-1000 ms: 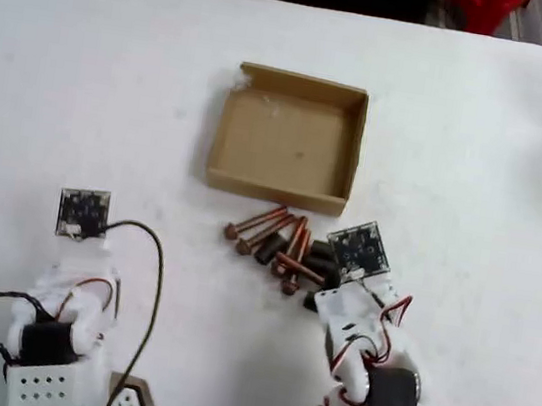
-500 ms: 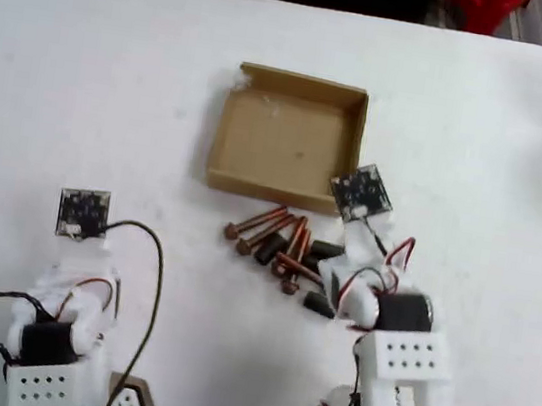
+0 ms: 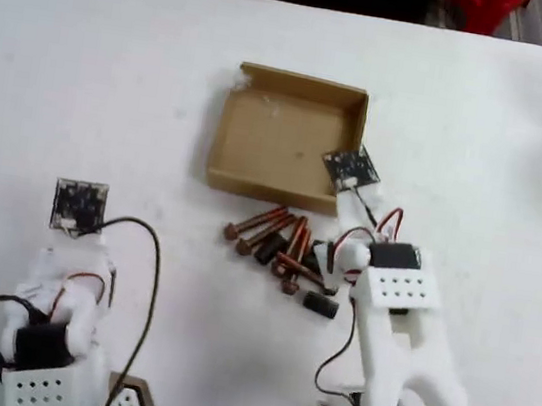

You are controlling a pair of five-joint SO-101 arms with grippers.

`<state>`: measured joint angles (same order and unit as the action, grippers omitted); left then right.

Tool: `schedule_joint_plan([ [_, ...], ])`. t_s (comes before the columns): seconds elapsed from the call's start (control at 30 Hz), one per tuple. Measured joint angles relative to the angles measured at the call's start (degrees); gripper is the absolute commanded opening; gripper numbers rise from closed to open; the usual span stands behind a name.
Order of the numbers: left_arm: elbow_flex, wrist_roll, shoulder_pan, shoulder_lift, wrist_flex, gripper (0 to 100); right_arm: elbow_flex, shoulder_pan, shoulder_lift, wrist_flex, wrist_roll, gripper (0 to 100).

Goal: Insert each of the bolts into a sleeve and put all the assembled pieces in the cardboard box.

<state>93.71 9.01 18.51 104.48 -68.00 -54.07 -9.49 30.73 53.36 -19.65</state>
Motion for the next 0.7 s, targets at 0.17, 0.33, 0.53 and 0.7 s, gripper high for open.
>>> schedule_joint_plan([
  [0.17,-2.46,0.7,0.0,0.0,11.16,2,1.67,1.32,-3.34,-0.09,0.0,10.7],
  [0.33,-7.65,-1.41,-4.04,0.0,12.48,2,3.34,1.41,-4.31,-0.09,0.0,9.8],
  [0.53,-18.64,-4.31,-8.0,-7.12,9.76,2,6.42,1.41,-8.44,-1.67,0.0,9.7],
  [0.7,-35.69,-10.02,-12.22,-29.71,6.24,2,6.77,1.49,-12.13,-4.57,0.0,9.5],
])
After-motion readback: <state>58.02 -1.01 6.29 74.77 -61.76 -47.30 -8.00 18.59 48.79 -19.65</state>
